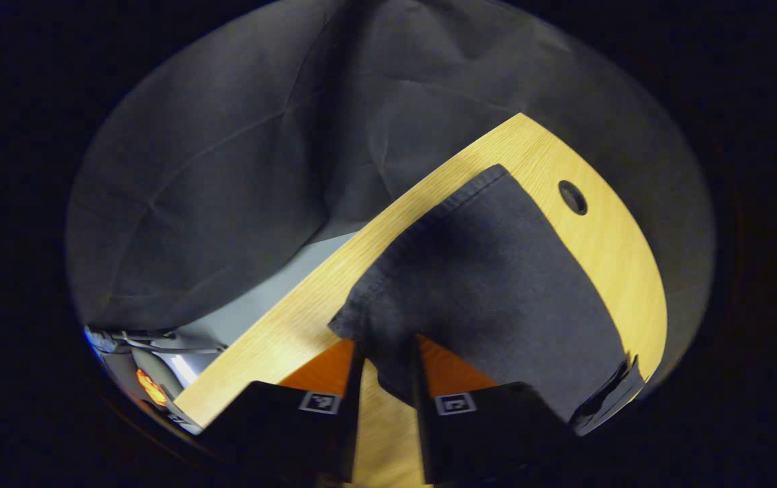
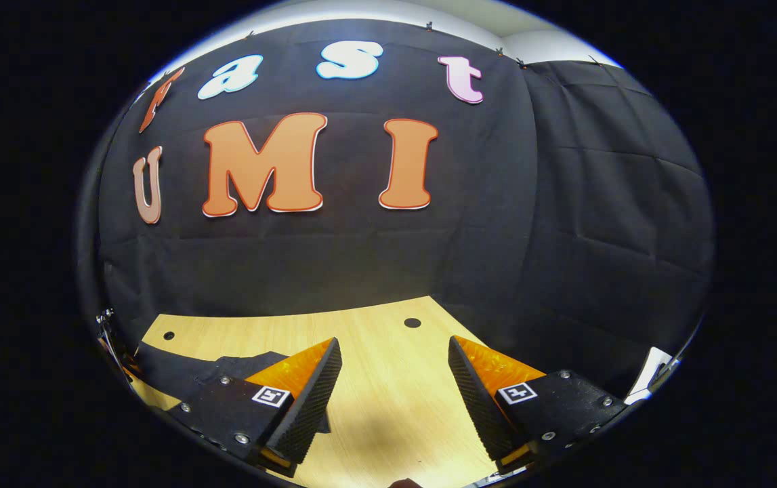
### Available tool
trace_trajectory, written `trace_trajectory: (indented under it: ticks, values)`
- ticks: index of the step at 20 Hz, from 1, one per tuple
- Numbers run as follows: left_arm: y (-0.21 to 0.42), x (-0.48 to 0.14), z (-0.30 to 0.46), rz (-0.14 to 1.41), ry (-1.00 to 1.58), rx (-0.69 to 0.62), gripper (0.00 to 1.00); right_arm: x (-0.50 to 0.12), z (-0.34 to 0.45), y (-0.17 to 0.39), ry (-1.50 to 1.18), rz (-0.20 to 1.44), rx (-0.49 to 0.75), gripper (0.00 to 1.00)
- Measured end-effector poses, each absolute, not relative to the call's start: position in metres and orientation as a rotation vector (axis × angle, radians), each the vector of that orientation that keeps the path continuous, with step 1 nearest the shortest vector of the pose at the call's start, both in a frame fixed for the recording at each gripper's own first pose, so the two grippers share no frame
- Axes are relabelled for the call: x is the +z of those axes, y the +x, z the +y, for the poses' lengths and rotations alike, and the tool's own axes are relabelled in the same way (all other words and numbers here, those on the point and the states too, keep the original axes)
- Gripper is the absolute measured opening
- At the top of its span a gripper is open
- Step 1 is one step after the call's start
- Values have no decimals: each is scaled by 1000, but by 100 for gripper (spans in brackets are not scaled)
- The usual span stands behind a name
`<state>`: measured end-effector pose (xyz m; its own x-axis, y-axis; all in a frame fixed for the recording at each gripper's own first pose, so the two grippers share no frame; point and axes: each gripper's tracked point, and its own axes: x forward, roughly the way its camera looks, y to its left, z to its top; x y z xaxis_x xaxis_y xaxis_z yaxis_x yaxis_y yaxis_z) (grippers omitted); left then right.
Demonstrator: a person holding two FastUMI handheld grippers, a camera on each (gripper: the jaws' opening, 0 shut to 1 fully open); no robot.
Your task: Grasp the waist and the cuffs of the jeans and fold them to make the two legs overlap; first hold the waist and fold one-third of the jeans toward the cuffs, then hold the cuffs and fold the remaining one-third in the same direction to finish folding.
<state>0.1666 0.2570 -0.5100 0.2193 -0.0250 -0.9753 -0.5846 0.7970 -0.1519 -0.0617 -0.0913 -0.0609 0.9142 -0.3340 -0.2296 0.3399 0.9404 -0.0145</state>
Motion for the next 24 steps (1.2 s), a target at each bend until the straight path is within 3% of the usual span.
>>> trace_trajectory:
  ticks: [2, 3, 4, 17, 18, 21, 22, 24]
  values:
    - [170, -512, 257, 1289, -579, 387, 13, -60, -99, -69, 2, 233, -352, 96]
    - [169, -512, 257, 1270, -613, 394, 13, -58, -101, -71, -8, 228, -353, 96]
    - [171, -509, 254, 1256, -612, 373, 4, -57, -105, -71, -14, 225, -353, 96]
    - [185, -337, 228, 926, -538, 137, 5, -58, -62, -30, 31, 204, -174, 96]
    - [186, -326, 225, 907, -540, 129, 4, -58, -57, -26, 34, 207, -154, 100]
    - [183, -287, 217, 848, -508, 67, 4, -63, -47, -16, 34, 214, -107, 96]
    - [182, -275, 209, 828, -489, 45, 4, -64, -44, -12, 31, 216, -90, 100]
    - [182, -250, 182, 788, -461, -4, 4, -66, -40, -6, 34, 220, -65, 96]
